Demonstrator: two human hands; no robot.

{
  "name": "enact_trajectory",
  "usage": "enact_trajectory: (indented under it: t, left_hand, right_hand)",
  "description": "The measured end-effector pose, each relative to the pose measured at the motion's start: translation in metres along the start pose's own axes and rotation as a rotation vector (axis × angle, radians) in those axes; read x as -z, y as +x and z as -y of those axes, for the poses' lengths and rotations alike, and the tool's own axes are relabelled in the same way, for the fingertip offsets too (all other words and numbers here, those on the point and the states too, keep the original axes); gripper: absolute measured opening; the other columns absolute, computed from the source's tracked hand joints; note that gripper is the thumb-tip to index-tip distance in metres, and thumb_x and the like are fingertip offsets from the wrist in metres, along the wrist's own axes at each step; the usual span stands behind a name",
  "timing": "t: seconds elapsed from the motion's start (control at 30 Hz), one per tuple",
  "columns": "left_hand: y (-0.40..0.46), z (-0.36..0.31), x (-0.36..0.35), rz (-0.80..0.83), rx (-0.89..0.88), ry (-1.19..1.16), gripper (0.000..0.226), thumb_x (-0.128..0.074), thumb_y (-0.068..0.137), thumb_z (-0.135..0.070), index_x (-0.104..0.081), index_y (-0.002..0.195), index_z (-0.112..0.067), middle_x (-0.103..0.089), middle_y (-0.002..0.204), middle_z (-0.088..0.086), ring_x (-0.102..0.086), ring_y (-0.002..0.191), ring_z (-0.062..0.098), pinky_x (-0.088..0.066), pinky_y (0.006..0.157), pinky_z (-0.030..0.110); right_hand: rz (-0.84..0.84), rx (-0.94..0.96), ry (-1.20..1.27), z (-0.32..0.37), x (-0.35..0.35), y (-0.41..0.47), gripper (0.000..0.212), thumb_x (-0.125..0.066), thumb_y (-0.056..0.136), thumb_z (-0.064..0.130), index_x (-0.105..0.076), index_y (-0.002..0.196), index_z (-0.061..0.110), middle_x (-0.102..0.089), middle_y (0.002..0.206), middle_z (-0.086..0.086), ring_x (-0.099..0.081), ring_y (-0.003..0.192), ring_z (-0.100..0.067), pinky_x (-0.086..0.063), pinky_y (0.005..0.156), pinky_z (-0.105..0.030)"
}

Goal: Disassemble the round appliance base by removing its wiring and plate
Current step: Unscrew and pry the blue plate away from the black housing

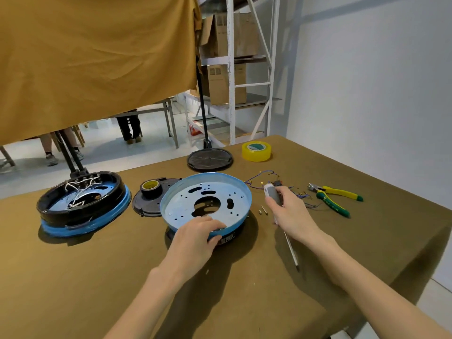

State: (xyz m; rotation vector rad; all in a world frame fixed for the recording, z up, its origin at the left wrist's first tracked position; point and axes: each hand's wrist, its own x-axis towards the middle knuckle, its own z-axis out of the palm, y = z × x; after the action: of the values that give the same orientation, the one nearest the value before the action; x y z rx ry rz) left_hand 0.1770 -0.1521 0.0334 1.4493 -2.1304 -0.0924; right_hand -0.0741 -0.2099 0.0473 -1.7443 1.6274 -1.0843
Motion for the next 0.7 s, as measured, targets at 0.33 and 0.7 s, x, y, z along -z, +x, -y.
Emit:
enact_trajectory:
  t: [0.33,0.7]
  left_hand:
    - [-0.018,0.028,0.018,-0.045,-0.106,-0.007,0.013,-0.081,0.086,-0.024,-0.077,0.099,-0.023,-0.060,0.095,-0.012,-0.056,0.088,0.009,-0.056,0.077,0.032]
    - [-0.027,0.042,0.044,-0.347,-0.044,0.032,0.013,-0.086,0.080,-0.011,-0.075,0.087,-0.008,-0.062,0.084,-0.001,-0.058,0.078,0.019,-0.053,0.068,0.042]
  right_hand:
    - [-0.035,-0.316,0.210,-0.001,-0.045,0.027,0.019,-0.060,0.091,0.032,-0.054,0.092,0.014,-0.053,0.076,-0.005,-0.050,0.065,-0.024,-0.040,0.061,-0.034]
    - [0.311,-0.033,-0.312,0.016,-0.100,0.037,0.041,-0.076,0.087,0.033,-0.064,0.125,0.022,-0.068,0.109,-0.002,-0.063,0.092,-0.017,-0.054,0.079,-0.035]
